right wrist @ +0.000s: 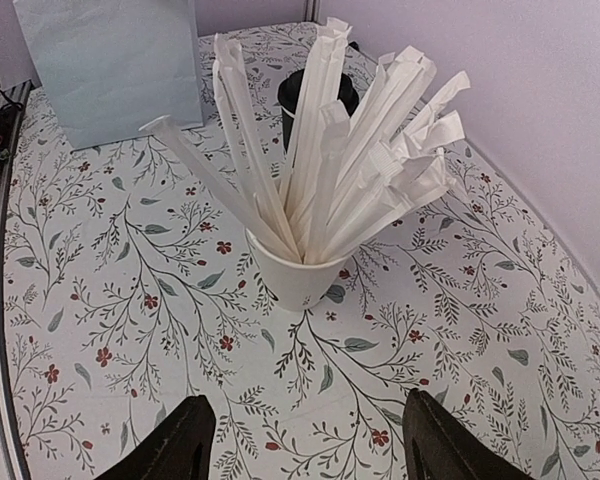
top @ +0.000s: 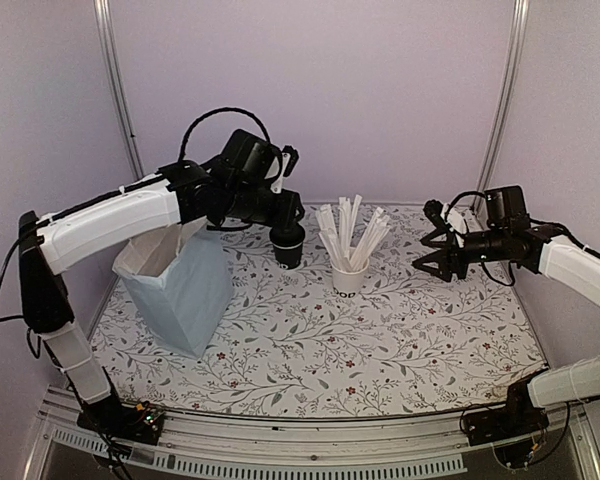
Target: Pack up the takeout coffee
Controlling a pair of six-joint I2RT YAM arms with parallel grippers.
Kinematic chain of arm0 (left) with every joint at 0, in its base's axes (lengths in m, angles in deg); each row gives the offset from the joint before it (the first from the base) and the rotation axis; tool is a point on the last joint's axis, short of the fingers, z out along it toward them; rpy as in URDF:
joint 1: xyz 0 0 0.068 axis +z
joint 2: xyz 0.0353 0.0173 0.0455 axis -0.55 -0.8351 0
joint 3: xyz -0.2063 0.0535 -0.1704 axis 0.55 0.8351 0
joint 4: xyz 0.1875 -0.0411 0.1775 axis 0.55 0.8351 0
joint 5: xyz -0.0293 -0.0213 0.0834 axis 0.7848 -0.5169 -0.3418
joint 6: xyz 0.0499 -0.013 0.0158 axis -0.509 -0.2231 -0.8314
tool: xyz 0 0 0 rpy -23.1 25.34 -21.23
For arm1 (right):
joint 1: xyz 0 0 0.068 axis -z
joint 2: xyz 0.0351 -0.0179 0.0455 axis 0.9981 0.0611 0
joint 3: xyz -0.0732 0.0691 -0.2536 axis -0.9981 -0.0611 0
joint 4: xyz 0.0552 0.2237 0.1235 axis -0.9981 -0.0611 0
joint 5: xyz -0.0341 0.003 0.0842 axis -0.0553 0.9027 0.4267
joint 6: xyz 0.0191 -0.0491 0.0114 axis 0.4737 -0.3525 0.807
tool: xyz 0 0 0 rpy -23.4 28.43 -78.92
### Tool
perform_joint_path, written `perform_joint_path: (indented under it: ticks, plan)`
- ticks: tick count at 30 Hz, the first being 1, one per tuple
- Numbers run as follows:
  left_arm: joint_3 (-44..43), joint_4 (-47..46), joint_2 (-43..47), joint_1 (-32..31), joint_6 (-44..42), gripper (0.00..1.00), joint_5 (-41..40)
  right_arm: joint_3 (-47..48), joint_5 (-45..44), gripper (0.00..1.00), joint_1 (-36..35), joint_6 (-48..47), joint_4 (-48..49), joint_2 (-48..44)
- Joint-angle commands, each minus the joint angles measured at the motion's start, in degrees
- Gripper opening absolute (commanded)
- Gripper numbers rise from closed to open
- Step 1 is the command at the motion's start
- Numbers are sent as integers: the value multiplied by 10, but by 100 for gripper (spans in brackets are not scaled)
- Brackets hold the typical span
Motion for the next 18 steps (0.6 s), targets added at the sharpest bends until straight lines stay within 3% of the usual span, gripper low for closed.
perform_joint_path:
  ticks: [1,9,18]
  plan:
    - [-52,28,-54,46,19,43,16,-7,-3,67,4,-6,11,-19]
    - [-183,77,-187,72,-9,87,-23,-7,2,67,5,-8,9,-19]
    - [-219,87,-245,92,-8,86,-27,-7,7,67,4,-11,4,-21]
